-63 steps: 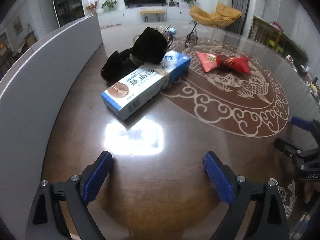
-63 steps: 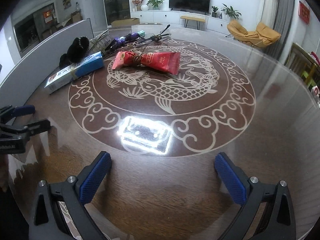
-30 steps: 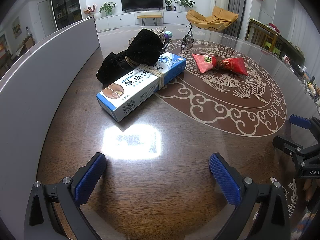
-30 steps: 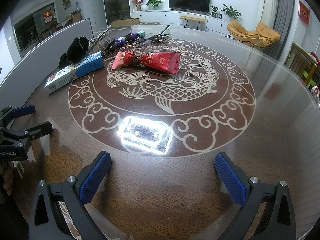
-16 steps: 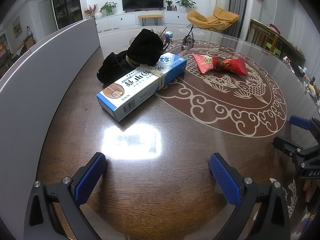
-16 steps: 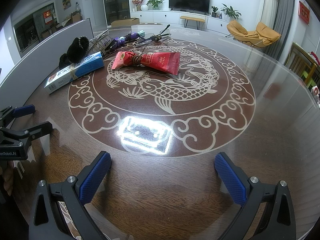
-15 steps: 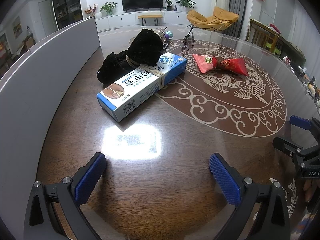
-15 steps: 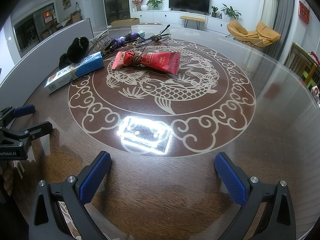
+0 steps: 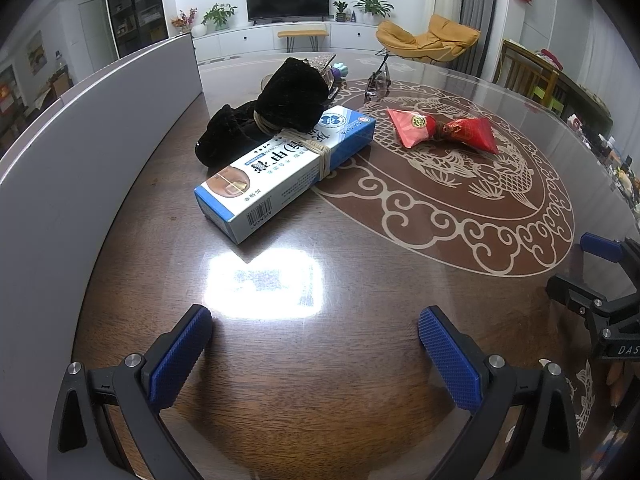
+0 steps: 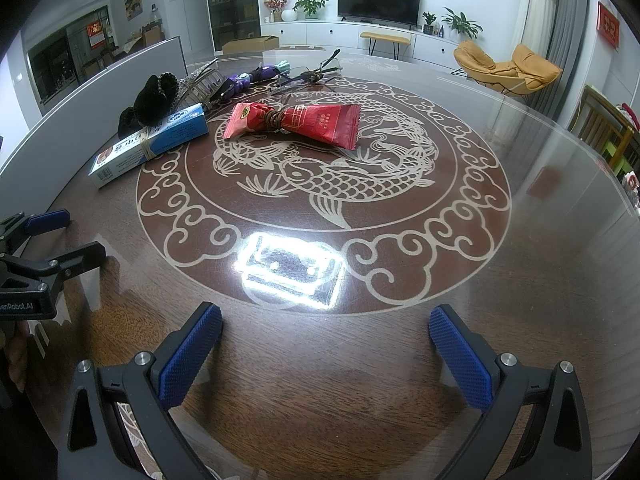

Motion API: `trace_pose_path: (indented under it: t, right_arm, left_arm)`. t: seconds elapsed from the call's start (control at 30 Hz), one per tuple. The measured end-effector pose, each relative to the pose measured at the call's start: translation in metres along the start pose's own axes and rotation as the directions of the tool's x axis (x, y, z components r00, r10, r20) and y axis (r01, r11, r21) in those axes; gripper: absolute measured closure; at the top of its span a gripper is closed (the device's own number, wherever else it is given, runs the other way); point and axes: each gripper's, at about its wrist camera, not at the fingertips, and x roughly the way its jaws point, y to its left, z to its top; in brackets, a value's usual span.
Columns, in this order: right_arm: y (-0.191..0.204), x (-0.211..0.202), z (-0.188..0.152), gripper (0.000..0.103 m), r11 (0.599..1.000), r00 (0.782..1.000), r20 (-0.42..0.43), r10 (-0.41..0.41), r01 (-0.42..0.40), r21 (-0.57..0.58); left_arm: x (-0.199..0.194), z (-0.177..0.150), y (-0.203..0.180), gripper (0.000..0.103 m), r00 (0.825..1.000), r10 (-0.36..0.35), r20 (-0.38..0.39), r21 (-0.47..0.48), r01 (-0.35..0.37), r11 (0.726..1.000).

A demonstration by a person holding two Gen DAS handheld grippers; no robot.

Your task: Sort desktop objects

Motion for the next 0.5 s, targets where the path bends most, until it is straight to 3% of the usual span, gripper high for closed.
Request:
trace_pose_path:
  t: [0.5]
  right_arm:
    - [0.0,0.0002,-0.0001,0.0,1.0,1.0,0.0,0.0,0.0,0.0]
  left_arm:
    - [0.0004,0.0003,-0.0007,0.0,1.0,0.001,0.0,-0.001,-0.001,1.0]
